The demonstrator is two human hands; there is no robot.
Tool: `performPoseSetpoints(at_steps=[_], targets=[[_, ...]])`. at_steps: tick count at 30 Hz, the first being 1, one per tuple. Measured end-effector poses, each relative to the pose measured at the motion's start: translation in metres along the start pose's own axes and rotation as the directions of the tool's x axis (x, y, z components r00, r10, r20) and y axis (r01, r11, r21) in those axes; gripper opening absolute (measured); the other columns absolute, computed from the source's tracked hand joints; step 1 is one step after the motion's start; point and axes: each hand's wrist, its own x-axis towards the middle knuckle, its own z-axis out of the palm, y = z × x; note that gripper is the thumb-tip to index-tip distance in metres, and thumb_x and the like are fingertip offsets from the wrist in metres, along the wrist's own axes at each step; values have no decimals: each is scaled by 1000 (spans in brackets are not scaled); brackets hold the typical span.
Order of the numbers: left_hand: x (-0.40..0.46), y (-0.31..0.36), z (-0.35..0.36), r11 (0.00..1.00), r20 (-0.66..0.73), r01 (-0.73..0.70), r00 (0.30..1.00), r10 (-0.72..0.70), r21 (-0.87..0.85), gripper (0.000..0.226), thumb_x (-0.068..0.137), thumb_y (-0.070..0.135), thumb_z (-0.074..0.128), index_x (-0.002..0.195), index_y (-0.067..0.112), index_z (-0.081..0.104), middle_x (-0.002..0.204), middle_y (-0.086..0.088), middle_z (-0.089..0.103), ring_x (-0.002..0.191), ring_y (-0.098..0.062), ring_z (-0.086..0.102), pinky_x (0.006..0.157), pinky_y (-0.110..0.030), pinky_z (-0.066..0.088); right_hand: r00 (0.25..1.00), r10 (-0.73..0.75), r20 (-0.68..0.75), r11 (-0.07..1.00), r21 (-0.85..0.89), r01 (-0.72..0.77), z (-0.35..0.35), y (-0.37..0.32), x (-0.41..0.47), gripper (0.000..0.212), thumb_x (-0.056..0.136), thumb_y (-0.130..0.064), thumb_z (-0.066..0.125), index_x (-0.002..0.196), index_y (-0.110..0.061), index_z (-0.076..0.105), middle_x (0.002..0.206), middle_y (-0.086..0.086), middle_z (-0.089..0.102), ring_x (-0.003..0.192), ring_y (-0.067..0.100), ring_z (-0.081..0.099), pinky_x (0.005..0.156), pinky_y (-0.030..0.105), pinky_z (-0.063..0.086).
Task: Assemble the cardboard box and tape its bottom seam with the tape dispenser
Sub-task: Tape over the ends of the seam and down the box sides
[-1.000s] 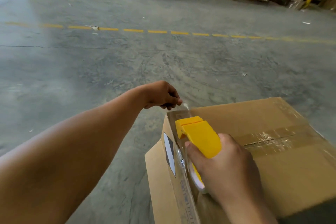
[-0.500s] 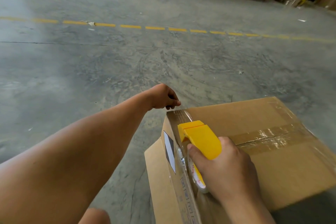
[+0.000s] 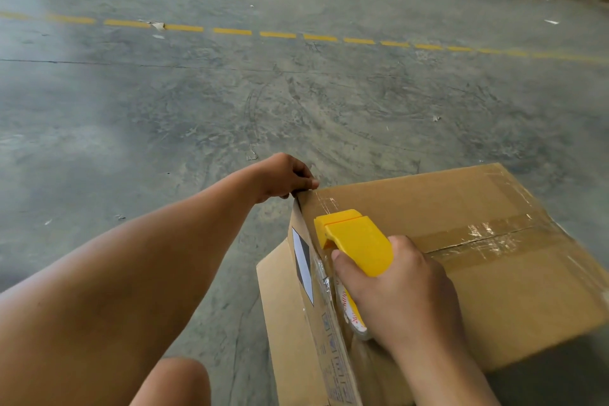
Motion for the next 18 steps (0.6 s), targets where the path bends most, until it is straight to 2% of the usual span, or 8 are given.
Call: performPoseSetpoints(at_steps=[2, 6, 12, 14, 16, 18], targets=[[-1, 0, -1, 999, 7, 11, 1000, -11, -31, 23, 90, 34, 70, 105, 16, 74, 105, -7, 71, 96, -21, 63, 78, -30, 52, 1000, -3, -4, 1000, 6, 3, 1, 1, -1, 57, 68, -81, 52, 85, -26, 54, 75, -8, 60, 66, 13, 57, 50, 26, 39], [-2, 5, -1, 999, 10, 28, 1000, -28, -22, 22, 90, 30, 71, 105, 14, 74, 98, -6, 71, 85, -16, 62, 73, -27, 51, 1000, -6, 4, 1000, 14, 6, 1, 4, -2, 58, 68, -81, 51, 87, -27, 54, 75, -9, 59, 65, 12, 57, 49, 25, 38], [-1, 12, 5, 981, -20, 40, 999, -37, 188, 27, 93, 35, 67, 111, 16, 73, 99, -4, 69, 82, -17, 62, 64, -27, 54, 1000, -20, -2, 1000, 2, 20, 4, 4, -2, 57, 70, -79, 53, 90, -26, 55, 77, -8, 60, 65, 12, 56, 47, 23, 36], [-1, 17, 8, 957, -57, 35, 998, -20, 289, 44, 92, 35, 67, 130, 15, 63, 116, -7, 67, 90, -22, 66, 74, -32, 56, 1000, -25, 4, 1000, -17, 25, 4, 3, 0, 57, 72, -79, 54, 93, -26, 55, 79, -9, 60, 63, 10, 53, 45, 21, 30], [-7, 19, 12, 945, -162, 0, 985, 56, 327, 61, 92, 34, 68, 146, 18, 44, 137, -10, 56, 115, -28, 61, 93, -36, 51, 1000, -30, 7, 999, -20, 30, 4, 3, 1, 56, 73, -78, 55, 94, -27, 55, 78, -11, 57, 61, 6, 50, 45, 19, 28], [-19, 15, 21, 954, -266, -126, 943, 200, 272, 45, 98, 32, 59, 140, 18, 52, 136, -7, 58, 120, -25, 58, 96, -32, 46, 1000, -30, -3, 1000, -11, 30, 5, 5, 0, 55, 73, -78, 55, 94, -27, 55, 76, -13, 55, 60, 1, 47, 45, 19, 28]])
